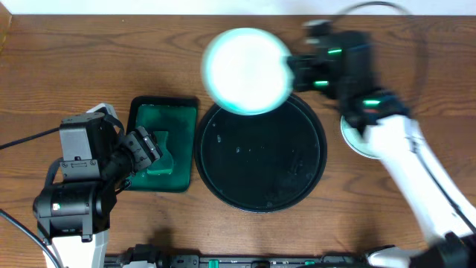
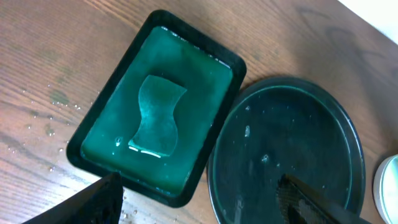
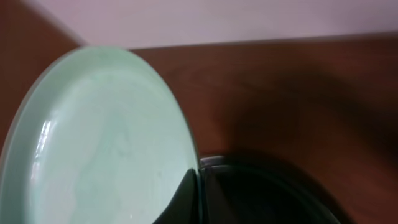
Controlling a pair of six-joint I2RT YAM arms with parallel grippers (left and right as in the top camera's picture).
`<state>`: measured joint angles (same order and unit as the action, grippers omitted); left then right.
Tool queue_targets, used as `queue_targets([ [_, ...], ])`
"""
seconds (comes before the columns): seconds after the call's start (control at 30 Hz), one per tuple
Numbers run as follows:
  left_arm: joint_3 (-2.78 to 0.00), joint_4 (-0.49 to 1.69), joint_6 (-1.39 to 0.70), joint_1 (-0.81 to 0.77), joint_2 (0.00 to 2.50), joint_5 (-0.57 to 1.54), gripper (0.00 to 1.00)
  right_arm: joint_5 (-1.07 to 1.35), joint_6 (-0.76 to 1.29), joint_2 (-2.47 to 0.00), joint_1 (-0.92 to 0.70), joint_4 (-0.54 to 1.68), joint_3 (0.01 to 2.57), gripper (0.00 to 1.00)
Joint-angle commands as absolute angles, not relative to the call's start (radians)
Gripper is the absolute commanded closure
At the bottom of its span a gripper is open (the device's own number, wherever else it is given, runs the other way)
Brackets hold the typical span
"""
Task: Clean dirty plates on tray and stack at the side
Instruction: 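Carry the white plate right and place it on the plate stack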
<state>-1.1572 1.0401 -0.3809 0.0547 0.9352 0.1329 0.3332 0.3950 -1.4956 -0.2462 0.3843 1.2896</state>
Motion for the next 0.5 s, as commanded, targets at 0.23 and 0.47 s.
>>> queue_targets([
  [0.23,-1.177,1.04,-0.379,0.058,0.935,0.142,0.2,0.188,0.425,-1.524,0.282,0.862,1.232,0.99],
  [0.47,-1.177,1.04,-0.379,0.058,0.935,0.142,0.21,0.208,0.44,-1.64,0.437,0.762,1.12,0.99],
])
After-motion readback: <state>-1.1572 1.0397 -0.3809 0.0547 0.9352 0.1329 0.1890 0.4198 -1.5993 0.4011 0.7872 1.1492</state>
